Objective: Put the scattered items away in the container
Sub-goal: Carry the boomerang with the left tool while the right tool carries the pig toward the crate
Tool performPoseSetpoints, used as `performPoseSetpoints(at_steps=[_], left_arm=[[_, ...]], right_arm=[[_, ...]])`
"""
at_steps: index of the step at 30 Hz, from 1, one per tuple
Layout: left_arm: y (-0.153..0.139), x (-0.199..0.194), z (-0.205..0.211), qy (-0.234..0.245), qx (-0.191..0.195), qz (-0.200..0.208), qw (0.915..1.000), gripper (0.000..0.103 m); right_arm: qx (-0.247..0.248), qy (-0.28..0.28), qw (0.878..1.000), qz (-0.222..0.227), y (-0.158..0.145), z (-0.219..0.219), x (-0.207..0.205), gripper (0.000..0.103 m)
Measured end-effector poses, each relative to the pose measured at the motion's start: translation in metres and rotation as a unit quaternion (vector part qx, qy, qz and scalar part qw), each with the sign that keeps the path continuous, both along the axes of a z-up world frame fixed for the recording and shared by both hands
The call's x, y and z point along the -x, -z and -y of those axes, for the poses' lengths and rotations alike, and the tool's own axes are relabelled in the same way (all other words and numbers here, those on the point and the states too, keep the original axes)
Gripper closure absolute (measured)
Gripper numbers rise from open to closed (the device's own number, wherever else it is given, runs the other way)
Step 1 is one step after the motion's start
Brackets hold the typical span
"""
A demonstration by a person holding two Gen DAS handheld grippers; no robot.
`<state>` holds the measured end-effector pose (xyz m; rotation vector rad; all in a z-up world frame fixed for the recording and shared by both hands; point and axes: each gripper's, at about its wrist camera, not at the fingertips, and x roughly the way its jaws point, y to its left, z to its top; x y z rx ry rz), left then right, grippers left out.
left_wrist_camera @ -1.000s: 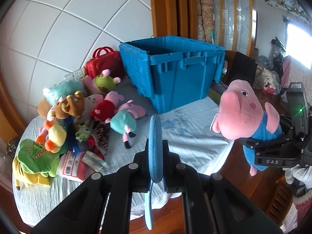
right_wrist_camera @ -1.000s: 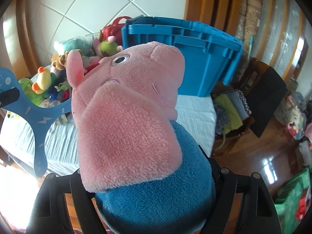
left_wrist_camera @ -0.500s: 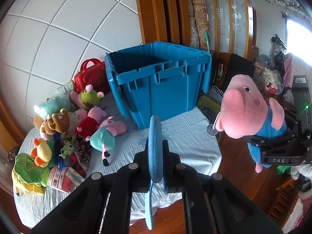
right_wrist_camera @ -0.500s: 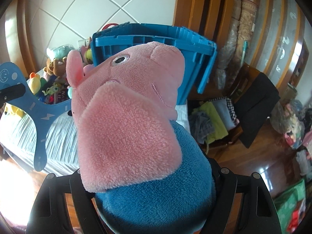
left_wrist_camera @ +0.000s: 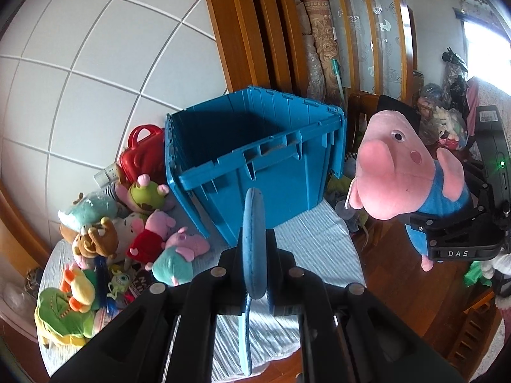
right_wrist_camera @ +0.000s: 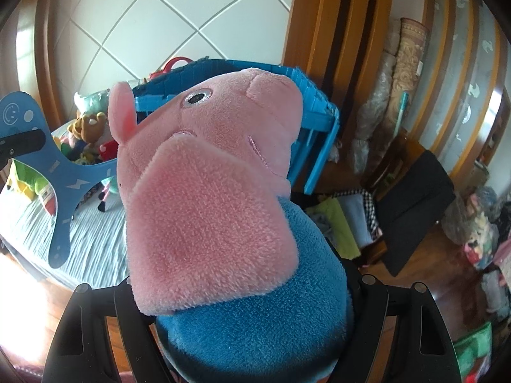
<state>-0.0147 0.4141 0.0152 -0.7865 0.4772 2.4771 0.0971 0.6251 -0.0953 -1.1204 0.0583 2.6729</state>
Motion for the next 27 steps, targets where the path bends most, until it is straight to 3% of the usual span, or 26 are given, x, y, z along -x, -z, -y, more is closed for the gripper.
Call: performPoseSetpoints(at_steps=[17, 27], left_arm=[[-0.108, 0.096, -0.014, 0.043, -0.056, -0.049, 0.9963, 0.095], [-0.120, 0.161, -0.054, 0.027, -0.056, -0.063, 0.9961, 0.095]], right_arm=[[-0.012, -0.006, 0.999, -0.048, -0.064, -0.012, 0.078, 0.021], [-0.024, -0.025, 0.998, -0.061, -0.079, -0.050, 0.145, 0.021]])
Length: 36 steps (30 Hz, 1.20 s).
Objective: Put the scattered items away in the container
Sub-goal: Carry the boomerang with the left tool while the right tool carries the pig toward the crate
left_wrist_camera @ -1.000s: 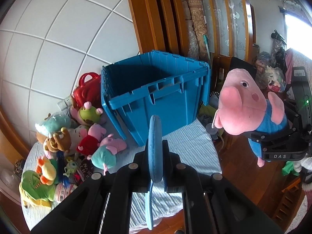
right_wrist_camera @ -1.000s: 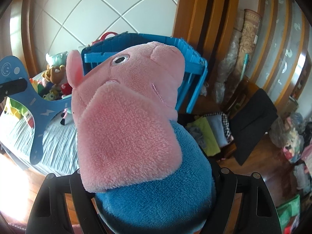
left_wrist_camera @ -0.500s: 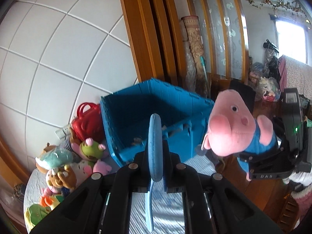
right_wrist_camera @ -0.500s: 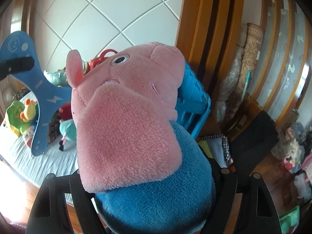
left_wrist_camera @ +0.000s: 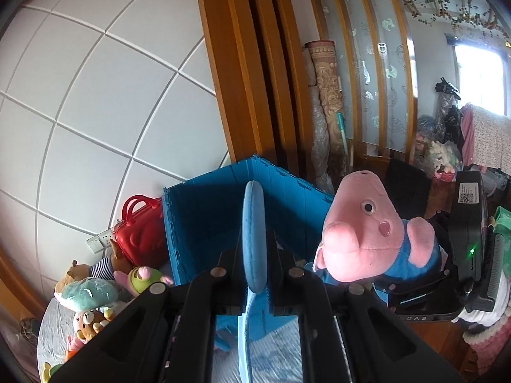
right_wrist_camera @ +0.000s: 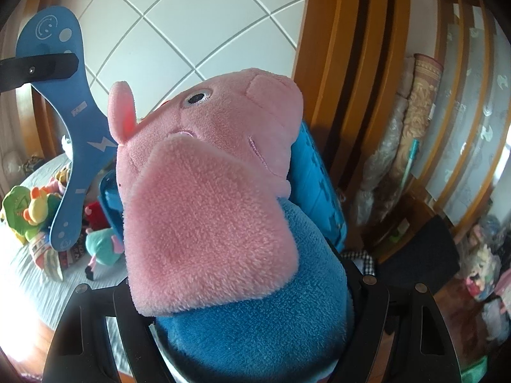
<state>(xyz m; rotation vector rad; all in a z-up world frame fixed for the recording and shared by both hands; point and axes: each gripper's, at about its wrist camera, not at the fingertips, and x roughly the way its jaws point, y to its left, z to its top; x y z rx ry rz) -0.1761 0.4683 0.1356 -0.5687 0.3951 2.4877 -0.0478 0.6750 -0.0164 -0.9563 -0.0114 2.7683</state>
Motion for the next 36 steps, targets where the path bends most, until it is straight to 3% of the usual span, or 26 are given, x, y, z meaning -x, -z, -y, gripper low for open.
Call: performPoseSetpoints(at_steps=[10, 18, 24, 30, 36], left_arm=[[0.002, 0.099, -0.054, -0.054, -0.004, 0.004, 0.9985, 0.095], [0.018, 0.175, -0.083, -0.092, 0.021, 0.012, 0.9955, 0.095], [0.076, 0.235, -0.104, -0.091, 0.054, 0.089, 0.9904, 0.095], [0.145, 0.266, -0.115, -0.087, 0.104, 0.161, 0.9776, 0.095], [0.185, 0.294, -0.124, -0.086, 0.134, 0.216, 0.9634, 0.095]], right_arm=[[0.000, -0.031, 0.999, -0.023, -0.005, -0.076, 0.093, 0.021], [0.003, -0.059, 0.998, -0.018, 0.004, -0.118, 0.168, 0.021], [0.004, -0.082, 0.995, 0.053, 0.047, -0.131, 0.225, 0.021], [-0.021, -0.096, 0.985, 0.143, 0.095, -0.128, 0.263, 0.021], [-0.033, -0.108, 0.971, 0.211, 0.114, -0.120, 0.294, 0.021]])
